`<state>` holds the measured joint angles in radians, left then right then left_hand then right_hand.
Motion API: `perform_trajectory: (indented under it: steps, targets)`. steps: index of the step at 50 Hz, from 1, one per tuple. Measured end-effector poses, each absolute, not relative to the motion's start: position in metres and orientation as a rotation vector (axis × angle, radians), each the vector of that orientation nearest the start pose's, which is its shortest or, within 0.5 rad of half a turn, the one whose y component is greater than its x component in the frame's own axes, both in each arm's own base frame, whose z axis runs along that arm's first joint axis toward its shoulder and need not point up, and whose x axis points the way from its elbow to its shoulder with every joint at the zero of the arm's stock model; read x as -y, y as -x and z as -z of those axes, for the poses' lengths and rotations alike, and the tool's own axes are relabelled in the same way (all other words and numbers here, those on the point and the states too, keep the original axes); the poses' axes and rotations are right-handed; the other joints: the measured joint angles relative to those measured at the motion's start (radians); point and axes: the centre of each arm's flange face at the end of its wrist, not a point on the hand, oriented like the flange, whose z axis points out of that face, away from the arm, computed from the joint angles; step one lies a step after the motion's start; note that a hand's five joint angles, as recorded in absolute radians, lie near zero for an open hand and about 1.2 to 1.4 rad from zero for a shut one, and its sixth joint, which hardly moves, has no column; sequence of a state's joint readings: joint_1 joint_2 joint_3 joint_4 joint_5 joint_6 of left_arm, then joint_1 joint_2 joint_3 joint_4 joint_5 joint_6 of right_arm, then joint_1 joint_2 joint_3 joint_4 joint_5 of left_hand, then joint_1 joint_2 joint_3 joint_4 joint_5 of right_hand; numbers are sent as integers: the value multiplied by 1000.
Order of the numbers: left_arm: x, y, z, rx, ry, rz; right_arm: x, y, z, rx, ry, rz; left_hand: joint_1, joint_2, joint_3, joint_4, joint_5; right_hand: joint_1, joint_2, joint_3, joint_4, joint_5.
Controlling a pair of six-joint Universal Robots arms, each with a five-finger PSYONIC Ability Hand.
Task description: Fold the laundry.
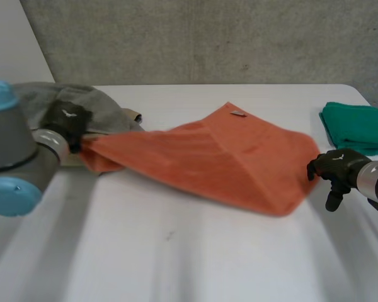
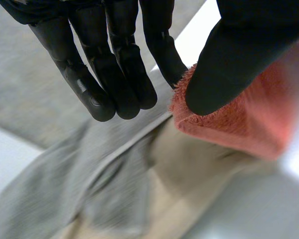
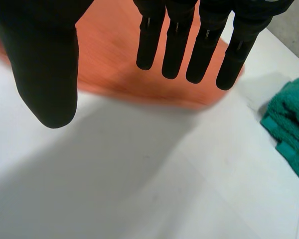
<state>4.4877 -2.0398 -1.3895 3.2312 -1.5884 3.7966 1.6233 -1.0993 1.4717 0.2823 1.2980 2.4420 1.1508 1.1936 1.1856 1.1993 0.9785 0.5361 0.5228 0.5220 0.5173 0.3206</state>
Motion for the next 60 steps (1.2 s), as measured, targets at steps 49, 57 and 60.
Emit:
perform_trajectory:
  steps: [49,57,60]
  targets:
    - [280,382,-164,-2127,-2124,1747,275,-231,-144,-2319,1410,1520,-688,-731,-721,-730,-683,0,0,0,0,0]
    - [277,389,-153,-2085,-2161,1700,278,-226,-143,-2336,1401,1519,-694,-735,-726,-738,-692,0,0,0,0,0]
    - [278,390,-150,-2079,-2153,1693,279,-225,-143,-2340,1400,1519,-702,-747,-739,-758,-713,0,0,0,0,0]
